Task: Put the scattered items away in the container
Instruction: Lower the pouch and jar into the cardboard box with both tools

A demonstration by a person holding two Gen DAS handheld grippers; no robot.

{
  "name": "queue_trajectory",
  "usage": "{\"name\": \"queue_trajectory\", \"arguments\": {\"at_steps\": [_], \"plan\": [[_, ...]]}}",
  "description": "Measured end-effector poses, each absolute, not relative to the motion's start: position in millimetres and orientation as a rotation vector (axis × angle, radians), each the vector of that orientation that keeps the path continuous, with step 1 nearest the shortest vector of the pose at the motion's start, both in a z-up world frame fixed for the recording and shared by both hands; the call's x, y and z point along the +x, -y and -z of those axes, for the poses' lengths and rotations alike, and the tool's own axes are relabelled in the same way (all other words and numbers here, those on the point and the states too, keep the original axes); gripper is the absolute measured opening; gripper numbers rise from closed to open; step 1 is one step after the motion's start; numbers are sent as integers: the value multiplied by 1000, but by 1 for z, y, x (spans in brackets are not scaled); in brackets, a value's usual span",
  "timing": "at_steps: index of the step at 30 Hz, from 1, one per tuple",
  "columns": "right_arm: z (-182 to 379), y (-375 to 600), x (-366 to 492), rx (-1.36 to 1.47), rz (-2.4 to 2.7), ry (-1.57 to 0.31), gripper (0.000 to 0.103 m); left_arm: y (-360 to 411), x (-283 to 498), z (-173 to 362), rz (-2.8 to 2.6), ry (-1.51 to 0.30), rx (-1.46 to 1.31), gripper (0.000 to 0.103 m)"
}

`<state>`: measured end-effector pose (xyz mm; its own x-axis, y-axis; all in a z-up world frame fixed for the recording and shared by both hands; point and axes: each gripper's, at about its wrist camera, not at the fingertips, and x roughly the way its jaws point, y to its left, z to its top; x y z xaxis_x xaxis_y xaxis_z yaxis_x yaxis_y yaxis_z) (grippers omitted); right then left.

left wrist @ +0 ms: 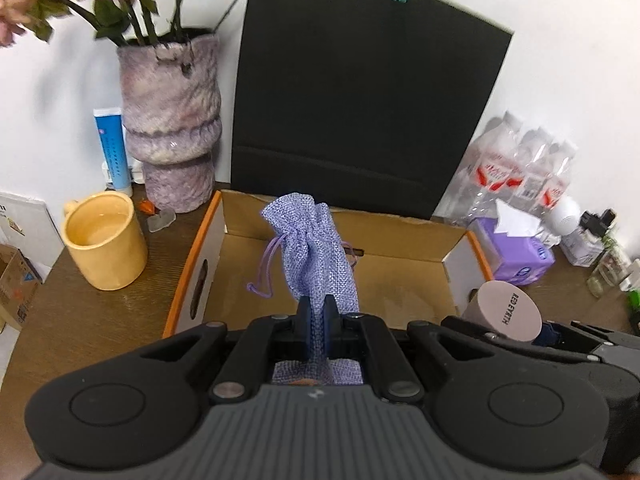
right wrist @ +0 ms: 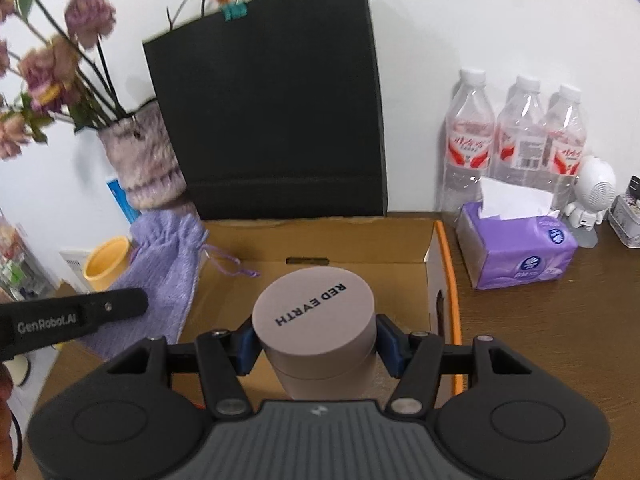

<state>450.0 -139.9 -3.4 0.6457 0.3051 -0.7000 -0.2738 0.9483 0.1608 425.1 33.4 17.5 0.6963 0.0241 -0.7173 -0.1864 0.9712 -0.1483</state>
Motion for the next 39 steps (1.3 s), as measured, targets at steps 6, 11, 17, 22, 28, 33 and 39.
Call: {"name": "queue_trajectory", "arguments": {"at_steps": [6,11,17,22,28,33,39], "plan": [[34,127,473,-1,-309,-814,57,-37,464,16,-186,-850,-191,6],[53,126,495,19,-289,-824,57,-34,484,34,-236,-892,-140,6],[72,111,506,-40,-294,-829,57,-36,494,46,-275,-898,-138,6],[83,105,509,-69,-308,-812,57,-39,502,55,-301,-904,-131,6],[92,100,515,-104,-314,-793,57,-42,510,67,-330,-913,-117,6],[94,99,520,-111,-303,-808,57,-43,513,76,-354,-945,-105,6],[96,100,526,-99,-285,-838,57,-39,514,83,-358,-958,-91,6]]}}
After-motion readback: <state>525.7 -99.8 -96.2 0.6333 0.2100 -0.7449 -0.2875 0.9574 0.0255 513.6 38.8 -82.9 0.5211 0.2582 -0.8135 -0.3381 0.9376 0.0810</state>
